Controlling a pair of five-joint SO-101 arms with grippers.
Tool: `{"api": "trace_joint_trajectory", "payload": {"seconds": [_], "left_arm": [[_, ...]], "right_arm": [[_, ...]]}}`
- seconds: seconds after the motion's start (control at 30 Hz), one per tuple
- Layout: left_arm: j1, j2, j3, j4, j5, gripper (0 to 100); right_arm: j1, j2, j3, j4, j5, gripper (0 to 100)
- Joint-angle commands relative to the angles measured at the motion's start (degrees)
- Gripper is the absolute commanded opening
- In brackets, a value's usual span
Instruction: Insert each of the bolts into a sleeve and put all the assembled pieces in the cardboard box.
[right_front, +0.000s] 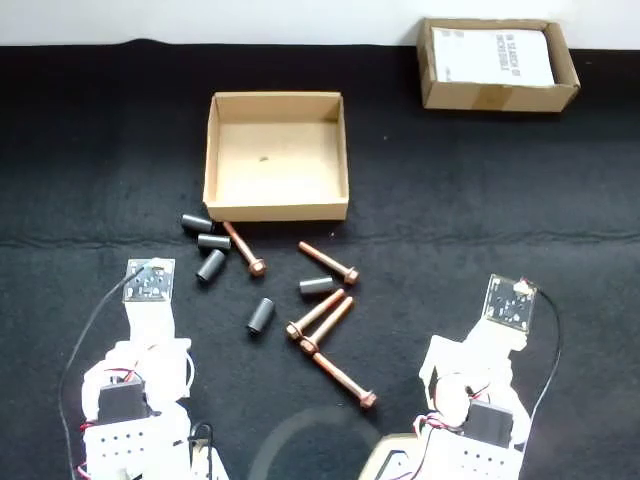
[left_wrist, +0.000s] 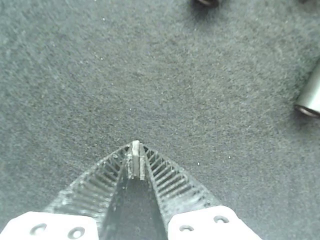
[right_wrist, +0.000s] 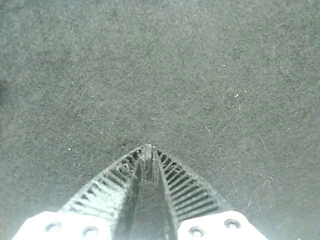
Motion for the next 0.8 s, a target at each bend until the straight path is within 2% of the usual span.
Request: {"api": "trace_joint_trajectory", "payload": {"seconds": [0.0,0.47,0.77], "left_arm": [[0.66,-0.04,-0.04,0.18,-0.26,3],[0.66,-0.04,-0.04,0.18,-0.26,3],[0.66,-0.04,-0.04,0.18,-0.26,3]], "right_arm": [[-0.48,-0.92,7.60,0.13,-0.44,0.6],[-0.57,-0.92,7.60,-0.04,-0.44,0.6],[-0.57,-0.92,7.60,-10.42,-0.70,0.6]]}}
